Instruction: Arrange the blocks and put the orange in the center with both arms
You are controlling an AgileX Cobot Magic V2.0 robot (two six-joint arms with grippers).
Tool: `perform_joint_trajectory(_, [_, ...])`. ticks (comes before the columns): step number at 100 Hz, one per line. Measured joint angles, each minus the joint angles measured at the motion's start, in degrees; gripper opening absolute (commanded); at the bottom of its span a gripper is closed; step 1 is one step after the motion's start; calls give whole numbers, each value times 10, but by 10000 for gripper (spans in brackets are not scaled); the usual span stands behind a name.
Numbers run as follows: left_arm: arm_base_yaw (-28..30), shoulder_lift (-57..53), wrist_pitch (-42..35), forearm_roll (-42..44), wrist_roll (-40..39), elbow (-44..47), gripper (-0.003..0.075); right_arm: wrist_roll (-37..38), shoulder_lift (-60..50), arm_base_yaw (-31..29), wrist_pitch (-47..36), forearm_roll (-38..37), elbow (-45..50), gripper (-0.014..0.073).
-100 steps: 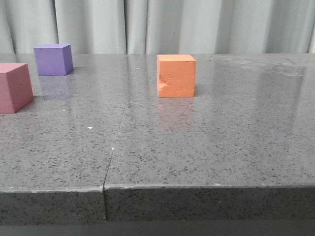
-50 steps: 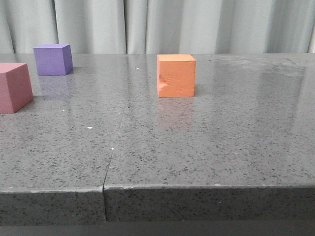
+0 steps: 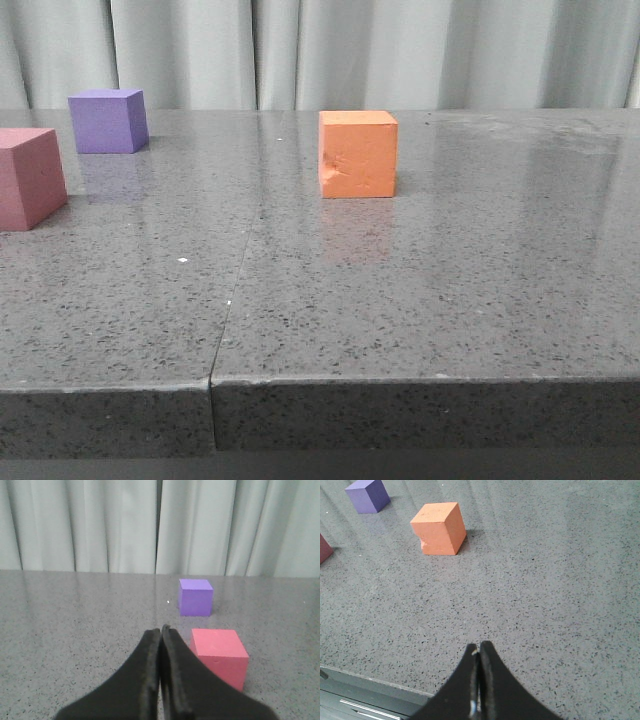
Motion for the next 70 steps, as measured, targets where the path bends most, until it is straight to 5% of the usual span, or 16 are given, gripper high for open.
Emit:
perform_joint_trajectory(51, [0, 307, 130, 2, 0, -209, -12, -1, 0, 0, 0, 0, 0, -67])
perform_joint_trajectory(61, [0, 356, 130, 2, 0, -245, 65, -1, 0, 0, 0, 0, 0, -67])
perform_joint_trajectory(70, [0, 394, 130, 2, 4, -269, 220, -1, 0, 0, 0, 0, 0, -67])
